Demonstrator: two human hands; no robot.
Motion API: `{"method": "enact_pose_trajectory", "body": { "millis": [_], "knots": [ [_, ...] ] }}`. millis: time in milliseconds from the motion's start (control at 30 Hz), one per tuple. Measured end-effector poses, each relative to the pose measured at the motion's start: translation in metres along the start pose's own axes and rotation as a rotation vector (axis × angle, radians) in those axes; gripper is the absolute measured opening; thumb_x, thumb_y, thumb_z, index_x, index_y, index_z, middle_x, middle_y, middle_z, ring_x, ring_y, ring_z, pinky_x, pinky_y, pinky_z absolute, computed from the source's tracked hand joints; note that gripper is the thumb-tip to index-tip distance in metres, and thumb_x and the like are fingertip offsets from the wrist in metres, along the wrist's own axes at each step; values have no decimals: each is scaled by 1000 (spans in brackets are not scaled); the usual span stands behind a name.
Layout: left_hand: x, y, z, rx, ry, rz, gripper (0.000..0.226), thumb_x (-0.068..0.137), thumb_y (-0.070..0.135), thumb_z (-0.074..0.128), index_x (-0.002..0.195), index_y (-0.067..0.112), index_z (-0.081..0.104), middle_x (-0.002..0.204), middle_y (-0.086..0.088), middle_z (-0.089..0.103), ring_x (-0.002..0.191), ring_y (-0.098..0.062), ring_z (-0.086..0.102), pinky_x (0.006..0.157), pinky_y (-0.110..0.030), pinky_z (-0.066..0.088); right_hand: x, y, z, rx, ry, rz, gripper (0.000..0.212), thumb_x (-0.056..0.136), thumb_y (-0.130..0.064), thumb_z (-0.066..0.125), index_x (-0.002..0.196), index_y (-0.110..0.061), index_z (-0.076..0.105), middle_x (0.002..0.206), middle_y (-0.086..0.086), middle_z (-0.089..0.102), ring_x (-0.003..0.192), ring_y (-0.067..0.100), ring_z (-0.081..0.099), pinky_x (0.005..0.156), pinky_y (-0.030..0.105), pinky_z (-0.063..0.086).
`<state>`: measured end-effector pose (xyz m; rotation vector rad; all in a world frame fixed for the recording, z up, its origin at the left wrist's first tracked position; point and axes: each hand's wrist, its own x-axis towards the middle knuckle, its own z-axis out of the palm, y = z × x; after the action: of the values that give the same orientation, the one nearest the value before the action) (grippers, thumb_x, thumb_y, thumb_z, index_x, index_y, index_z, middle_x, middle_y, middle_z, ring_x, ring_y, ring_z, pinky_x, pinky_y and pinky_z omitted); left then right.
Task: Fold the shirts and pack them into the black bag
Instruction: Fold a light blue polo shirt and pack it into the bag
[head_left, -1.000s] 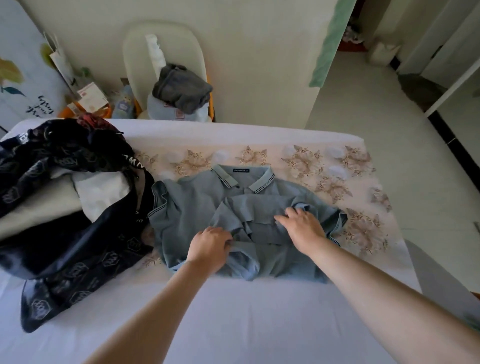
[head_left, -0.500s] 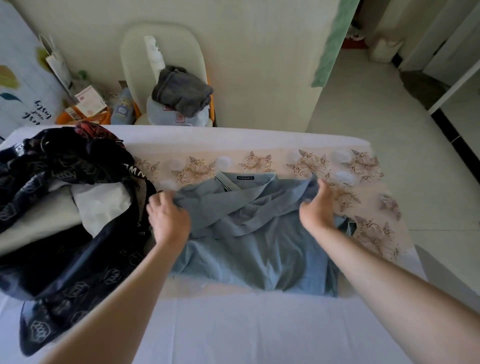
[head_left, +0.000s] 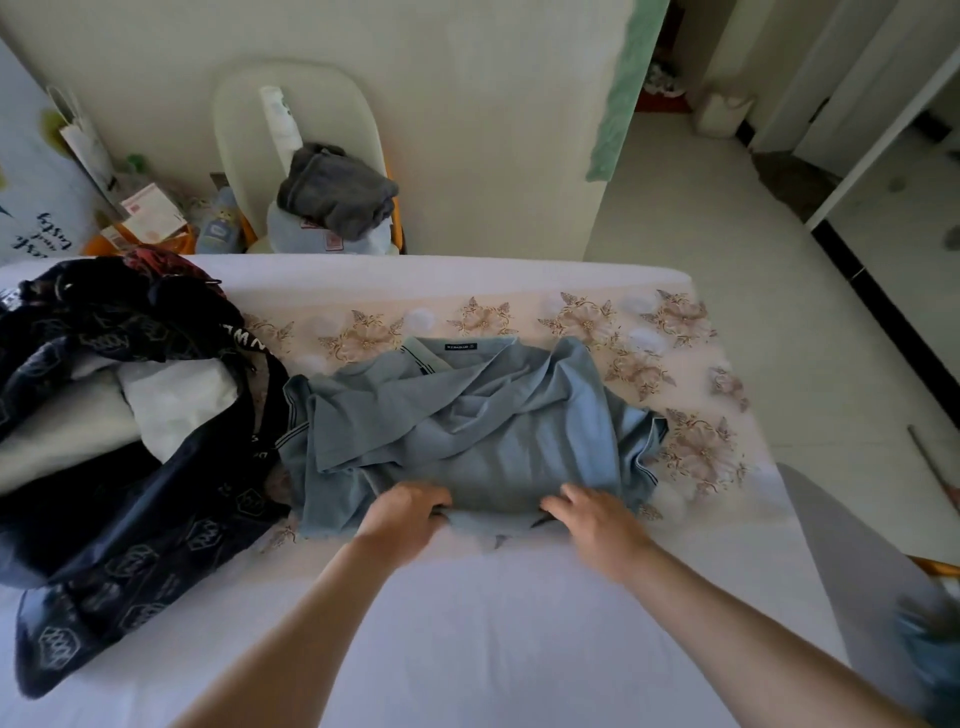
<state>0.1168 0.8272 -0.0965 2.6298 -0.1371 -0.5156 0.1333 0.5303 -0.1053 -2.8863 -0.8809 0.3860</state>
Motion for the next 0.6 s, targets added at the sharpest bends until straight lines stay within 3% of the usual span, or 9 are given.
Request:
{"method": "enact_pose_trajectory", "body": {
  "millis": [67, 133, 200, 267, 333, 400, 433, 500, 600],
  "knots": [
    [-6, 17, 2, -59, -52, -10, 8, 92, 34, 60, 92, 28, 64, 90, 4, 64, 88, -19, 61, 71, -28, 44, -1, 14, -8, -71, 50, 42, 32, 60, 6, 66, 84, -15, 60, 78, 6, 49, 62, 31, 60, 47, 37, 45],
    [-13, 34, 10, -141, -120, -14, 14, 92, 36, 62, 102, 30, 70, 96, 5, 69, 91, -14, 62, 75, -24, 45, -7, 24, -21, -167, 83, 107, 36, 47, 8, 76, 69, -15, 58, 68, 4, 51, 56, 28, 59, 42, 35, 46],
    [-23, 45, 21, -168, -115, -15, 20, 92, 30, 61, 110, 29, 70, 105, 8, 69, 99, -11, 62, 83, -22, 46, -15, 22, -32, -192, 4, 240, 29, 68, -2, 69, 90, -19, 64, 90, 6, 61, 87, 30, 64, 73, 39, 53],
    [-36, 42, 30, -136, 72, -10, 23, 90, 19, 55, 106, 26, 70, 104, 6, 65, 102, -17, 60, 87, -27, 45, -26, 15, -29, -197, -65, 319, 39, 77, -14, 59, 115, -24, 58, 115, 4, 56, 114, 28, 53, 94, 40, 42],
    [-55, 29, 39, -109, 363, -82, 20, 87, 18, 49, 96, 20, 66, 95, 0, 60, 93, -26, 58, 81, -37, 48, -33, -1, -18, -118, -47, 259, 55, 71, -20, 60, 125, -26, 54, 121, 3, 52, 115, 28, 50, 96, 39, 41],
    [-77, 13, 45, -149, 611, -270, 16, 83, 21, 46, 89, 13, 58, 90, -6, 55, 86, -32, 53, 75, -42, 47, -32, -24, -6, -44, -13, 150, 61, 67, -22, 60, 127, -26, 56, 120, 2, 53, 110, 28, 53, 94, 39, 45],
    [-87, 7, 47, -194, 643, -389, 13, 83, 22, 50, 90, 12, 55, 92, -10, 55, 88, -34, 52, 77, -44, 46, -29, -36, -1, 3, 14, 97, 61, 66, -23, 58, 126, -26, 57, 119, 2, 53, 108, 28, 54, 94, 38, 46],
    [-102, 1, 49, -263, 522, -623, 23, 86, 30, 61, 100, 12, 55, 105, -11, 57, 102, -35, 52, 88, -43, 44, -23, -61, 6, 76, 48, -2, 60, 66, -23, 56, 126, -25, 57, 120, 2, 53, 107, 27, 54, 95, 38, 47],
    [-109, -3, 50, -333, 421, -724, 25, 88, 34, 61, 107, 18, 60, 109, -4, 62, 104, -29, 56, 87, -36, 45, -14, -90, 15, 75, 65, -93, 58, 70, -12, 57, 127, -23, 56, 123, 4, 53, 109, 26, 53, 96, 38, 46]
  ]
}}
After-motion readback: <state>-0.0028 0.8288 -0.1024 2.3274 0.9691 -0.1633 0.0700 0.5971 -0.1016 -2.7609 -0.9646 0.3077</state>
